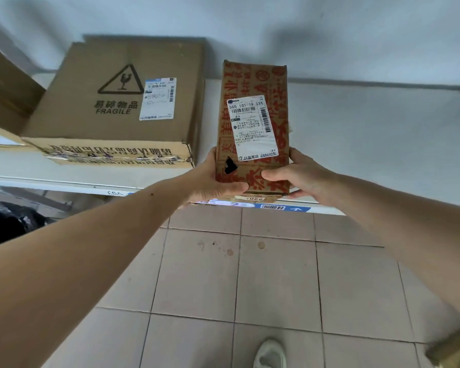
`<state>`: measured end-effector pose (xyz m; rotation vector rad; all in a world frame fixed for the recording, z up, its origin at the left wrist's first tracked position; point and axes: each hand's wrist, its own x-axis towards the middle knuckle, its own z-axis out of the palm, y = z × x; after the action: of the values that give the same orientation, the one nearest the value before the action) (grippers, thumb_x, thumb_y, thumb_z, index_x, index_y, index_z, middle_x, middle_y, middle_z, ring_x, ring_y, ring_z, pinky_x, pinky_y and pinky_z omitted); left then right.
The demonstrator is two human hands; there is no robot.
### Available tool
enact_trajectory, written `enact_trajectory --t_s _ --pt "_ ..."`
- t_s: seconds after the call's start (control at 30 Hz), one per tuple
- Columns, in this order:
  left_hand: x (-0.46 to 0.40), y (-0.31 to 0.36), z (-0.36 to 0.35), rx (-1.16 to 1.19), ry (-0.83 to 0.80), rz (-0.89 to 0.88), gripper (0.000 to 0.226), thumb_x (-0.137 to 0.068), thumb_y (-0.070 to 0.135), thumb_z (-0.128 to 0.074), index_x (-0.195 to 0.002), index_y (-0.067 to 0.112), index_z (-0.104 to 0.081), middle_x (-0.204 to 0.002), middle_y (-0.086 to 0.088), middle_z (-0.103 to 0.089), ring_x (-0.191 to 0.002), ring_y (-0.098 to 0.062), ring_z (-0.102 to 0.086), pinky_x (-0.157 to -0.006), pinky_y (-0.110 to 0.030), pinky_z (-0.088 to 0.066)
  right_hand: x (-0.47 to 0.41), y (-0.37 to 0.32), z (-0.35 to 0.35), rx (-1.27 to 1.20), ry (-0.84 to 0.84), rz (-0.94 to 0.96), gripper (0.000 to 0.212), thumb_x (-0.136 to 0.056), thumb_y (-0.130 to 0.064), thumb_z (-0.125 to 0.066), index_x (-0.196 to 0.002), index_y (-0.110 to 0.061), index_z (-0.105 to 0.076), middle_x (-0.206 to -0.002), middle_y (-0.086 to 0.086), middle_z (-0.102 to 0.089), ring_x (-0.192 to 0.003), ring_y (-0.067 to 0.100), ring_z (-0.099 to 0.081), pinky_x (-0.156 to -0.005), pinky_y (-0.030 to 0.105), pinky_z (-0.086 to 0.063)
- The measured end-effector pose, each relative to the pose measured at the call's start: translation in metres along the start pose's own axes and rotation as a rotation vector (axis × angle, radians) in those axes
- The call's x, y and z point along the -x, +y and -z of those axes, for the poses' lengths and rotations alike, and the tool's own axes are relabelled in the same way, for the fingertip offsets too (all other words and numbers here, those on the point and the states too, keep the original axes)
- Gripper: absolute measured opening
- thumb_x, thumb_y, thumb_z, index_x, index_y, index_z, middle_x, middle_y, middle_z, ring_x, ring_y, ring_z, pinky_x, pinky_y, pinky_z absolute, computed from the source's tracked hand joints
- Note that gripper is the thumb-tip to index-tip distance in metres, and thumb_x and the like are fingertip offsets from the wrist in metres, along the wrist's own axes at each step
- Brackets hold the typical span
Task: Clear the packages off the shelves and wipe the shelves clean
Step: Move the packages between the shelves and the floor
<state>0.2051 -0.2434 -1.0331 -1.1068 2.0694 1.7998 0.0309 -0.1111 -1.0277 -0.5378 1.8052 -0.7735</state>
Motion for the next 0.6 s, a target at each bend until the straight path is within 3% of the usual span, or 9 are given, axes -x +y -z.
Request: enact_trajectory --t_s 0.07,0.17,0.37,0.53,0.6 --pt "-0.014 0.004 0.005 -0.017 0.029 0.019 0.102 -0.071 0.030 -0.084 -0.148 0.032 -0.017 -0.128 0.010 -0.058 -0.101 -0.001 -0.057 -0.059 -0.019 -0.053 -0.017 -0.007 0.006 0.040 0.006 -0.003 0.072 -0.085 -0.030 -0.076 -0.145 -0.033 -0.035 -0.130 -0.005 -0.058 -0.113 0.025 -0.060 -0.100 0.048 -0.047" --pt "-0.032 0.007 0.013 -0.032 0.086 0.035 0.116 -0.054 0.041 -0.086 -0.148 0.035 -0.018 -0.127 0.011 -0.056 -0.108 -0.014 -0.056 -0.075 -0.035 -0.054 -0.039 -0.016 0.008 0.071 0.015 -0.004 0.071 -0.086 -0.032 -0.075 -0.145 -0.031 -0.035 -0.130 -0.001 -0.059 -0.114 0.027 -0.060 -0.102 0.050 -0.047" --pt "-0.056 0.020 0.029 0.037 0.127 0.067 0.107 -0.056 0.028 -0.087 -0.143 0.032 -0.025 -0.123 0.009 -0.057 -0.121 -0.024 -0.051 -0.097 -0.052 -0.047 -0.071 -0.031 0.012 0.081 0.010 0.002 0.064 -0.089 -0.039 -0.071 -0.142 -0.030 -0.037 -0.126 0.003 -0.062 -0.105 0.026 -0.063 -0.100 0.051 -0.048" --pt "-0.067 0.033 0.045 -0.008 0.157 0.077 0.087 -0.071 0.016 -0.085 -0.137 0.031 -0.031 -0.123 0.007 -0.057 -0.118 -0.023 -0.052 -0.097 -0.050 -0.049 -0.083 -0.044 0.011 0.090 0.022 0.004 0.041 -0.090 -0.041 -0.069 -0.123 -0.034 -0.046 -0.113 0.000 -0.064 -0.105 0.028 -0.063 -0.097 0.050 -0.049" --pt "-0.071 0.036 0.048 -0.034 0.168 0.077 0.082 -0.074 0.015 -0.083 -0.136 0.028 -0.031 -0.126 0.005 -0.056 -0.118 -0.023 -0.053 -0.096 -0.049 -0.050 -0.086 -0.047 0.010 0.082 0.033 0.009 0.046 -0.090 -0.041 -0.069 -0.129 -0.031 -0.048 -0.118 0.002 -0.065 -0.106 0.028 -0.063 -0.098 0.051 -0.049"
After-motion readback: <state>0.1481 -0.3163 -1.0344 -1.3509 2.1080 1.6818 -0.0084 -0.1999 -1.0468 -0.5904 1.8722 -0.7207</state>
